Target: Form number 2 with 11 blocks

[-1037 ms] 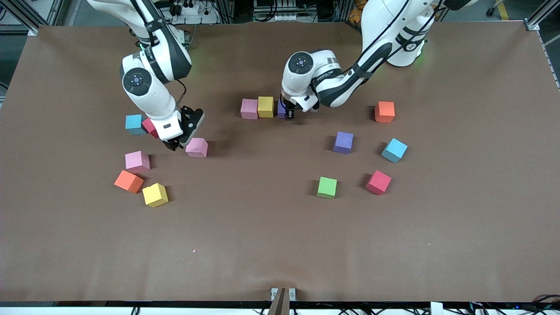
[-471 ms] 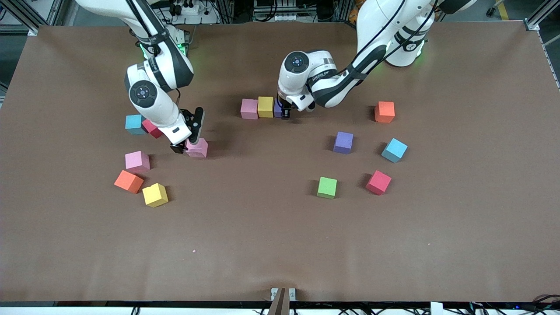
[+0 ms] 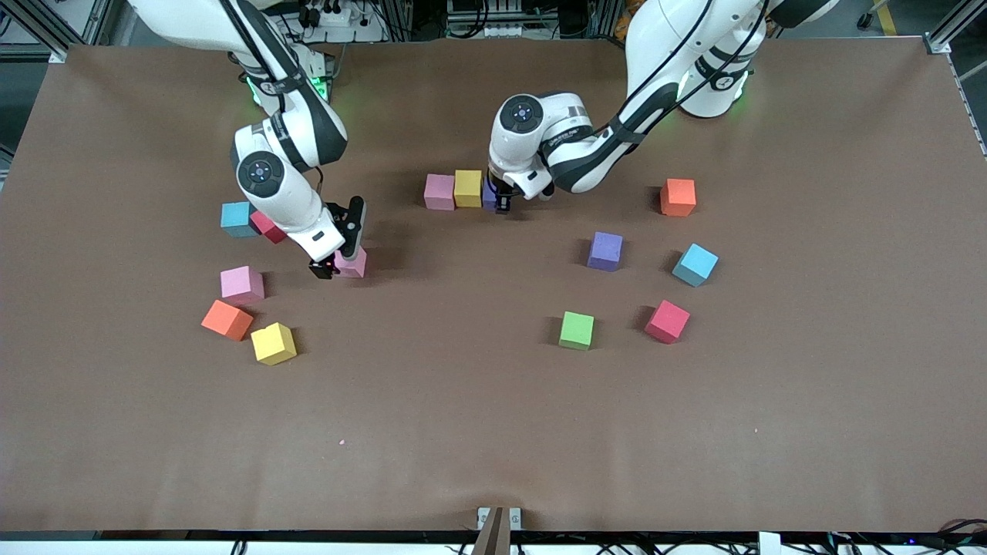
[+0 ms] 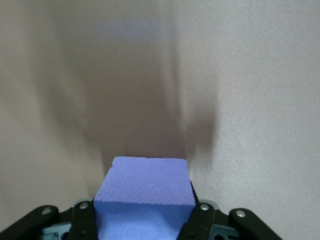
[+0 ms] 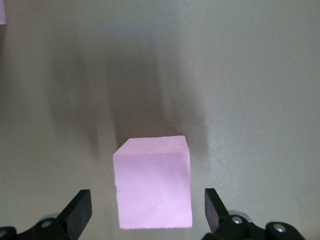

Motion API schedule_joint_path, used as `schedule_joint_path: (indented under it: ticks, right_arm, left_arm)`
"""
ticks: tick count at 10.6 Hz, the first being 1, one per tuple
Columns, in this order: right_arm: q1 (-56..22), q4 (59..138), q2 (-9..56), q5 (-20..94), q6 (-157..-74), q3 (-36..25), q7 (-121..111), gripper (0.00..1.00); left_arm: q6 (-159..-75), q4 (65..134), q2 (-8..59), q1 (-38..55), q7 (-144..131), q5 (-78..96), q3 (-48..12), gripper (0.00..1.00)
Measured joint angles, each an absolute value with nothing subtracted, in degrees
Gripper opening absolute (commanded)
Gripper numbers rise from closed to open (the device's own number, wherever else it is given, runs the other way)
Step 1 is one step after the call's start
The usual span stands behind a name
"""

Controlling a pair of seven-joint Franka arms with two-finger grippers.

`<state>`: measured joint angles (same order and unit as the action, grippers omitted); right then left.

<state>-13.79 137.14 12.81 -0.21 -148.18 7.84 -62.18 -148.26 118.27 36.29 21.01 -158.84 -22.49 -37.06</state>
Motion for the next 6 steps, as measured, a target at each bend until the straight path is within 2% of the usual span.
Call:
schedule_joint_path:
  ticks: [3, 4, 5, 6]
  right_arm:
    - [-13.80, 137.13, 14.50, -0.21, -149.75, 7.93, -62.24, 1.00]
    - [-13.80, 137.13, 14.91, -0.21, -150.32, 7.94, -62.25, 1.00]
    - [-13.80, 137.13, 15.28, -0.21, -151.01, 7.95, -62.26, 1.00]
    - [-13.80, 137.13, 15.56, -0.21, -151.32, 7.99, -62.27, 0.98]
  left_arm:
    - [-148.26, 118.07, 36.36, 21.37, -158.85, -22.49, -36.98, 0.44]
    - [-148.26, 118.05, 36.37, 21.44, -158.86, -22.49, -36.95, 0.60]
    - [-148.26, 118.02, 36.38, 21.47, -158.86, -22.49, -36.92, 1.00]
    - [-148.26, 117.97, 36.39, 21.47, -158.90, -22.49, -36.90, 1.00]
